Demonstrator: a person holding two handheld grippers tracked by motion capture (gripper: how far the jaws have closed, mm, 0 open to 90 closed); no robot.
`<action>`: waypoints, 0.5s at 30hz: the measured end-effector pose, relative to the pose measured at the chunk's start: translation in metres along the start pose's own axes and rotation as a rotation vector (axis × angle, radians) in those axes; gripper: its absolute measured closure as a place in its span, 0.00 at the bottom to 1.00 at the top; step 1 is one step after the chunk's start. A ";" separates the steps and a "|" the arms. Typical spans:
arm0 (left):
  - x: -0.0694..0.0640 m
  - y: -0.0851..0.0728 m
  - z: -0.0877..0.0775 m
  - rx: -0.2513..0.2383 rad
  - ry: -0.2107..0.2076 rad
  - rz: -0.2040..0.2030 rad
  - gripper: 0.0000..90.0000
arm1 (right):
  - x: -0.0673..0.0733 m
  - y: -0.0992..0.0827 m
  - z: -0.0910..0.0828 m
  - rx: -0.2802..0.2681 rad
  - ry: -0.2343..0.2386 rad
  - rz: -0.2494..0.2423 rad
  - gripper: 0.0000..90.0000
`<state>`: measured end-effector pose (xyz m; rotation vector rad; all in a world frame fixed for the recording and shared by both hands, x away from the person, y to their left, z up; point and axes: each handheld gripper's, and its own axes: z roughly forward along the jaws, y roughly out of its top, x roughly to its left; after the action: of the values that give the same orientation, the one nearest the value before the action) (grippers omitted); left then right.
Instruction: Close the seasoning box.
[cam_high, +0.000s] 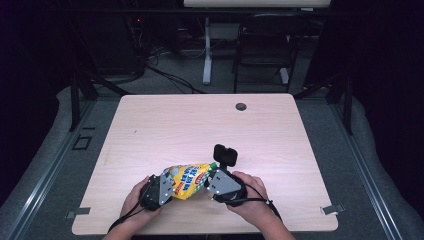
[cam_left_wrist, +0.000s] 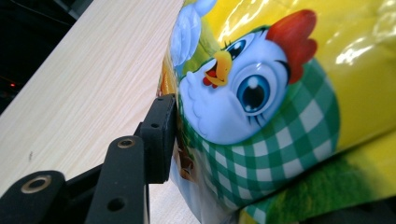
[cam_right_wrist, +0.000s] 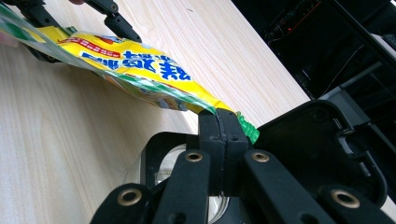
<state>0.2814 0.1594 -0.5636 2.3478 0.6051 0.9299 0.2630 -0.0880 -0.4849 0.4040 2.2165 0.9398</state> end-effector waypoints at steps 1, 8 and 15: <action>0.000 0.000 0.000 0.003 0.002 0.005 0.61 | 0.000 0.000 -0.001 0.002 0.003 -0.001 1.00; -0.001 0.002 0.000 0.022 0.037 0.051 0.62 | 0.005 -0.003 -0.002 -0.003 0.007 0.002 1.00; -0.003 0.004 -0.002 0.041 0.069 0.096 0.62 | 0.009 -0.006 -0.003 -0.008 0.012 0.006 1.00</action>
<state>0.2793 0.1554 -0.5611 2.4073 0.5473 1.0539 0.2540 -0.0893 -0.4920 0.4020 2.2232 0.9563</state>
